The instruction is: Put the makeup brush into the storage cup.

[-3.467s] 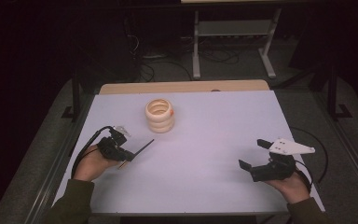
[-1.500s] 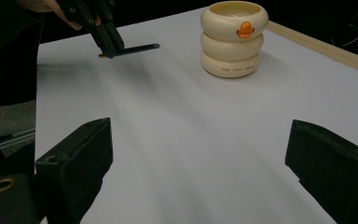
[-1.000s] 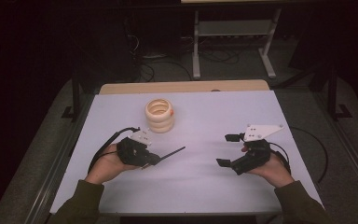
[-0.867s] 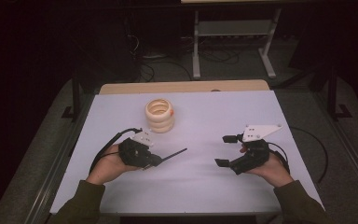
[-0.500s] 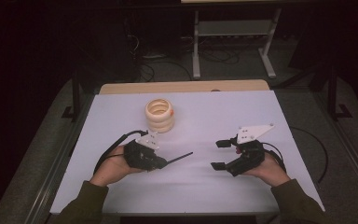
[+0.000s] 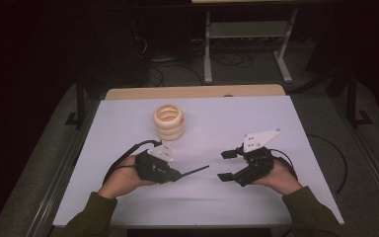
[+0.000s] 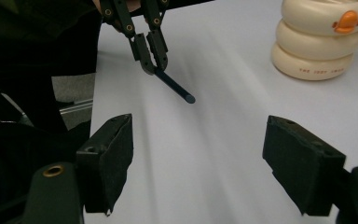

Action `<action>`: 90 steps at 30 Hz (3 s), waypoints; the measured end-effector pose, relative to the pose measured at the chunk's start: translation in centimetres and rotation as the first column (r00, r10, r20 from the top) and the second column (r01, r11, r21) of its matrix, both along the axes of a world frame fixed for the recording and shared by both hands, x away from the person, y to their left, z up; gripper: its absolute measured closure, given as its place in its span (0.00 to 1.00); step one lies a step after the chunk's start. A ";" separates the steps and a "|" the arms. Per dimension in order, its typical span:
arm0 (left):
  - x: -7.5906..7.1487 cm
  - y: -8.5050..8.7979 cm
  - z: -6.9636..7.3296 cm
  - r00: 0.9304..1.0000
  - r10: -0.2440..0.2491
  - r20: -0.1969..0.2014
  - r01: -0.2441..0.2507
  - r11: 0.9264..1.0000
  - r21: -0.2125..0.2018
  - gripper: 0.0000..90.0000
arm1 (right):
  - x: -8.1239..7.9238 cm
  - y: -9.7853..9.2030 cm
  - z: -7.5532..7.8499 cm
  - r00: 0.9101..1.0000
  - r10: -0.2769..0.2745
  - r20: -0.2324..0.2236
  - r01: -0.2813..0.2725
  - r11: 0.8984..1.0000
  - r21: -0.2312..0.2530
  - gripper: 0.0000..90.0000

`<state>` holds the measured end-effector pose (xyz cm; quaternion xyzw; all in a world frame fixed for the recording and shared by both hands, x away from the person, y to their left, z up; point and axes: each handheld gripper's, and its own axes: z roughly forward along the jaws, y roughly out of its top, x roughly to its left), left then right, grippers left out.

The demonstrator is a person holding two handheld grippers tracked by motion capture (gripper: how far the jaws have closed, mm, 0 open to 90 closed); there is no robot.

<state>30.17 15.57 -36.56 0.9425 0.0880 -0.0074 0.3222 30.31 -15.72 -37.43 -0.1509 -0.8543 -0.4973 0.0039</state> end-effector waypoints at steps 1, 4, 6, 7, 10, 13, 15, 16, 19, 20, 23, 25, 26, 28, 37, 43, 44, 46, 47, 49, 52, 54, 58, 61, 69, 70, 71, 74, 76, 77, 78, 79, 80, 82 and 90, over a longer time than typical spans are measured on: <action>0.0 -0.1 0.0 1.000 -0.005 0.004 0.005 1.000 -0.003 0.93 | 0.0 0.1 0.0 1.000 0.003 0.004 -0.003 1.000 0.000 0.28; -0.2 -0.2 0.0 1.000 -0.010 0.005 0.010 1.000 -0.007 0.93 | 0.2 0.5 -0.1 1.000 0.020 -0.005 -0.020 1.000 -0.003 0.31; -0.2 -0.3 0.0 1.000 -0.015 0.002 0.015 1.000 -0.004 0.93 | 0.2 0.6 -0.2 0.999 0.031 -0.010 -0.031 1.000 -0.001 0.32; -0.2 -0.3 0.0 1.000 -0.019 0.005 0.019 1.000 -0.001 0.93 | 0.3 0.7 -0.3 0.999 0.037 -0.008 -0.037 0.999 0.001 0.34; -0.2 -0.4 -0.1 1.000 -0.028 0.001 0.028 1.000 0.000 0.93 | 0.4 1.0 -0.4 0.998 0.058 -0.016 -0.058 0.998 0.007 0.39; -0.3 -0.6 -0.2 1.000 -0.029 0.004 0.029 1.000 0.000 0.93 | 0.5 1.4 -0.5 0.996 0.082 -0.026 -0.081 0.997 0.011 0.41; -0.3 -0.6 -0.2 0.999 -0.035 0.004 0.035 0.999 0.004 0.93 | 0.5 1.7 -0.6 0.995 0.095 -0.033 -0.095 0.995 0.007 0.43; -0.3 -0.7 -0.2 0.999 -0.033 0.001 0.033 0.999 0.004 0.93 | 0.6 1.9 -0.7 0.993 0.108 -0.040 -0.108 0.994 0.002 0.44; -0.3 -0.8 -0.3 0.999 -0.037 0.000 0.037 0.999 0.006 0.93 | 0.6 2.5 -0.9 0.991 0.126 -0.046 -0.126 0.992 -0.007 0.48; -0.3 -0.8 -0.3 0.999 -0.040 0.000 0.040 0.999 0.007 0.93 | 0.7 2.6 -0.9 0.990 0.130 -0.047 -0.131 0.991 -0.010 0.49; -0.3 -0.8 -0.3 0.999 -0.044 0.004 0.044 0.999 0.004 0.93 | 0.8 3.0 -1.0 0.989 0.140 -0.042 -0.141 0.990 -0.009 0.52; -0.4 -0.9 -0.4 0.999 -0.046 0.004 0.046 0.999 0.005 0.93 | 0.9 3.2 -1.0 0.989 0.141 -0.045 -0.142 0.990 -0.011 0.55; -0.4 -0.9 -0.4 0.999 -0.044 -0.001 0.044 0.999 0.003 0.93 | 0.9 3.2 -1.0 0.988 0.146 -0.046 -0.147 0.989 -0.014 0.56; -0.4 -1.0 -0.4 0.999 -0.047 0.003 0.047 0.999 0.003 0.93 | 1.0 3.4 -1.1 0.988 0.151 -0.040 -0.151 0.988 -0.016 0.58; -0.5 -1.0 -0.3 0.999 -0.052 0.003 0.052 0.999 -0.001 0.93 | 1.0 3.6 -1.3 0.986 0.162 -0.042 -0.163 0.986 -0.027 0.71; -0.6 -1.1 -0.2 0.998 -0.062 0.009 0.062 0.998 -0.001 0.93 | 0.9 3.7 -1.4 0.985 0.168 -0.042 -0.170 0.985 -0.037 0.77; -0.6 -1.1 -0.2 0.998 -0.063 0.010 0.063 0.998 -0.001 0.93 | 0.9 3.7 -1.4 0.984 0.171 -0.044 -0.172 0.984 -0.038 0.78; -0.6 -1.1 -0.3 0.998 -0.062 0.003 0.062 0.998 0.000 0.93 | 0.9 3.7 -1.4 0.984 0.174 -0.044 -0.175 0.984 -0.038 0.79; -0.6 -1.2 -0.3 0.998 -0.061 0.002 0.061 0.998 -0.001 0.93 | 0.9 3.7 -1.4 0.983 0.177 -0.044 -0.179 0.983 -0.039 0.81; -0.7 -1.2 -0.3 0.998 -0.062 0.002 0.062 0.998 0.001 0.93 | 0.9 3.7 -1.4 0.983 0.179 -0.044 -0.181 0.983 -0.039 0.82; -0.7 -1.2 -0.3 0.998 -0.063 0.001 0.063 0.998 0.001 0.93 | 0.9 3.7 -1.4 0.983 0.181 -0.042 -0.183 0.982 -0.039 0.85; -0.7 -1.3 -0.3 0.998 -0.061 0.001 0.061 0.998 -0.002 0.93 | 0.9 3.7 -1.4 0.982 0.184 -0.039 -0.186 0.982 -0.038 0.86; -0.7 -1.2 -0.3 0.998 -0.064 0.005 0.064 0.998 0.002 0.93 | 0.8 3.8 -1.4 0.981 0.187 -0.047 -0.189 0.981 -0.032 0.90; -0.7 -1.2 -0.4 0.998 -0.065 0.007 0.065 0.998 0.005 0.93 | 0.8 3.8 -1.4 0.980 0.191 -0.050 -0.193 0.981 -0.031 0.91; -0.7 -1.3 -0.4 0.997 -0.073 0.015 0.073 0.997 0.007 0.93 | 0.9 3.8 -1.4 0.976 0.208 -0.062 -0.210 0.977 -0.027 0.94; -0.7 -1.3 -0.4 0.997 -0.076 0.017 0.076 0.997 0.007 0.93 | 0.9 3.8 -1.4 0.976 0.208 -0.066 -0.210 0.977 -0.026 0.94; -0.7 -1.3 -0.4 0.997 -0.077 0.014 0.077 0.997 0.006 0.93 | 0.9 3.8 -1.4 0.975 0.211 -0.070 -0.213 0.977 -0.024 0.94; -0.7 -1.3 -0.4 0.997 -0.078 0.016 0.078 0.997 0.001 0.93 | 1.0 3.8 -1.4 0.974 0.213 -0.071 -0.215 0.976 -0.022 0.94; -0.6 -1.3 -0.4 0.997 -0.082 0.012 0.082 0.997 0.002 0.93 | 0.9 3.8 -1.3 0.974 0.214 -0.072 -0.216 0.976 -0.019 0.94; -0.7 -1.2 -0.4 0.996 -0.084 0.011 0.084 0.996 0.001 0.93 | 1.0 3.8 -1.3 0.974 0.216 -0.073 -0.217 0.976 -0.018 0.94; -0.6 -1.2 -0.4 0.996 -0.086 0.016 0.086 0.996 0.000 0.92 | 0.9 3.8 -1.3 0.974 0.215 -0.074 -0.217 0.976 -0.017 0.94; -0.6 -1.2 -0.4 0.996 -0.086 0.016 0.086 0.996 0.000 0.92 | 0.9 3.8 -1.3 0.974 0.215 -0.074 -0.217 0.976 -0.017 0.94; -0.6 -1.2 -0.4 0.996 -0.090 0.017 0.090 0.996 -0.001 0.92 | 0.9 3.8 -1.3 0.974 0.215 -0.071 -0.217 0.976 -0.017 0.94; -0.6 -1.2 -0.4 0.996 -0.090 0.017 0.090 0.996 -0.003 0.92 | 0.9 3.7 -1.3 0.974 0.215 -0.067 -0.217 0.976 -0.017 0.94; -0.5 -1.0 -0.4 0.996 -0.086 0.020 0.087 0.996 -0.031 0.83 | 1.0 3.4 -1.0 0.977 0.206 -0.054 -0.206 0.978 0.009 0.94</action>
